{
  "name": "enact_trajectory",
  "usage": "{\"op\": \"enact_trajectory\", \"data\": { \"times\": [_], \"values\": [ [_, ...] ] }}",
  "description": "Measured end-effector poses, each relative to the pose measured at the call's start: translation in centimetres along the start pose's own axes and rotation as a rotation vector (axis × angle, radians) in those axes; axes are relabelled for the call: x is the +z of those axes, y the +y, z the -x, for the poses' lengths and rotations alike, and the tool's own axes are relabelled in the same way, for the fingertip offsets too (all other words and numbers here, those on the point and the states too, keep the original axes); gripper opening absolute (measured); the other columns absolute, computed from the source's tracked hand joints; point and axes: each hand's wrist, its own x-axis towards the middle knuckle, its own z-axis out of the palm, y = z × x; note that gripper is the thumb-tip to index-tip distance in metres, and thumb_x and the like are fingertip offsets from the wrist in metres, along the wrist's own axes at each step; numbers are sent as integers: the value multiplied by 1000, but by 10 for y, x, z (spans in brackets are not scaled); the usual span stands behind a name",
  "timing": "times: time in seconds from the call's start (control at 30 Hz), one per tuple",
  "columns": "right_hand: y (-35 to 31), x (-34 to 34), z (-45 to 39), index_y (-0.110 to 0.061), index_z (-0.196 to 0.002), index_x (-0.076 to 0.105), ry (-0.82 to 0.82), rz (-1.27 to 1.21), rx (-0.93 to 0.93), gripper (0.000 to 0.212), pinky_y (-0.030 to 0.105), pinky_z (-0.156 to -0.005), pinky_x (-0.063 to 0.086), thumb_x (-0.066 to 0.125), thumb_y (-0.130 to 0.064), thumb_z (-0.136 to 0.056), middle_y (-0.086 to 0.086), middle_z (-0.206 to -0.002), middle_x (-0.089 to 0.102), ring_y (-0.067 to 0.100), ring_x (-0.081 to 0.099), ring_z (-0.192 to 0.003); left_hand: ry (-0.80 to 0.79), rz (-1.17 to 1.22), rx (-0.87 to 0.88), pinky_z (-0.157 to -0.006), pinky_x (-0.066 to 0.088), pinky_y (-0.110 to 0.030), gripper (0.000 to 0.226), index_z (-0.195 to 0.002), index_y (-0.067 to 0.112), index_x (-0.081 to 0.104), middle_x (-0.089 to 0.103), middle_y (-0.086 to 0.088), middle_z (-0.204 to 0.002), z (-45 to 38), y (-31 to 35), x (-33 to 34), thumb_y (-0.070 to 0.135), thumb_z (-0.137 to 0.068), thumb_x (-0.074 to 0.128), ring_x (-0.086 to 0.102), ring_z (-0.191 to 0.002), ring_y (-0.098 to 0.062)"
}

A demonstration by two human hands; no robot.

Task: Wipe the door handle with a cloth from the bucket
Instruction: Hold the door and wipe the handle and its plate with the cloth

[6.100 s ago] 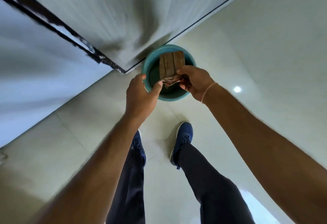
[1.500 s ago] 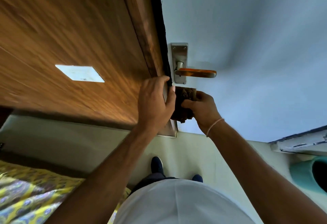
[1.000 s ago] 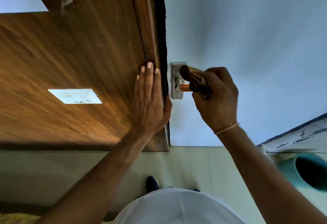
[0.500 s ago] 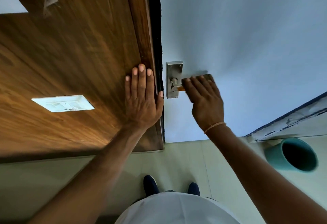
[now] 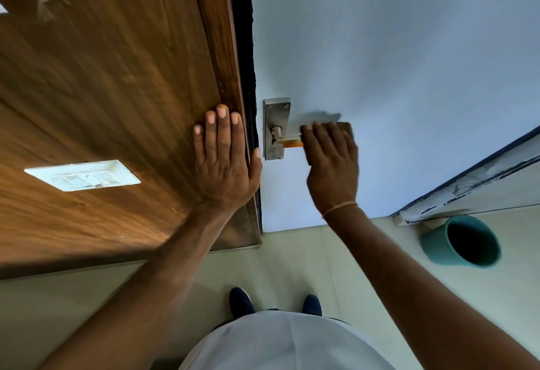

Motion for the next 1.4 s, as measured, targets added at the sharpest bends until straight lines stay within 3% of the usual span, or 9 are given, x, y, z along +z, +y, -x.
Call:
{"op": "enact_trajectory", "data": {
  "times": [0.17,0.3,0.4,0.53,0.63,0.8,1.03,1.23,1.4],
  "values": [
    [-30,3,-3,-11,-150,58,-63,-48,-189,46,52,-120,37,45,-9,-105,10,-149,62,37,53,-142,-7,-1,-3,-137,8,-51,93,-170,5,5,26,-24,-169,-1,0,1,41,-105,59,0,-169,-30],
    [8,1,-4,-15,-144,63,-20,-6,-80,47,48,-120,38,61,-3,-99,6,-144,66,35,55,-140,-24,-4,7,-137,9,-51,92,-170,6,4,26,-23,-169,0,0,1,41,-105,58,15,-162,-36],
    [1,2,-6,-11,-141,65,-12,10,-24,46,51,-120,37,60,-3,-96,9,-142,67,38,55,-139,-25,-4,14,-137,9,-50,90,-170,6,4,26,-23,-169,0,0,0,42,-106,56,15,-161,-36],
    [-42,6,-4,-8,-148,58,-33,-65,-119,50,52,-121,35,51,-7,-99,11,-150,61,37,51,-144,-23,14,16,-136,11,-51,86,-169,4,9,32,-25,-169,0,0,-3,41,-106,55,20,-161,-38],
    [-26,5,-3,-12,-151,55,-59,-87,-186,49,50,-123,33,51,-8,-103,8,-154,58,33,48,-148,-26,44,21,-135,15,-53,83,-169,3,12,34,-24,-169,0,0,-5,42,-107,51,25,-160,-40],
    [22,-3,5,-15,-149,59,-7,-17,11,51,50,-123,34,62,-3,-100,6,-151,60,33,49,-147,-24,35,6,-135,14,-52,82,-170,5,10,38,-25,-168,-1,2,-6,44,-107,46,26,-159,-40],
    [-24,-3,-4,-15,-153,54,-109,-59,-141,55,49,-125,30,52,-8,-98,7,-152,59,34,46,-148,-36,30,5,-135,14,-53,84,-169,5,8,37,-27,-167,-1,3,-6,44,-107,48,26,-159,-41],
    [34,-6,-1,-20,-144,63,-34,-23,42,44,49,-120,36,60,-8,-102,3,-146,64,34,53,-142,-43,41,-4,-135,14,-53,86,-169,5,8,36,-26,-168,-1,2,-6,42,-105,51,24,-160,-40],
    [-6,3,4,-11,-150,56,-57,-62,-3,56,50,-125,31,54,-2,-95,9,-152,59,36,47,-148,-43,38,-5,-135,14,-53,85,-169,5,9,38,-27,-167,-1,4,-7,42,-105,51,25,-159,-40]
  ]
}}
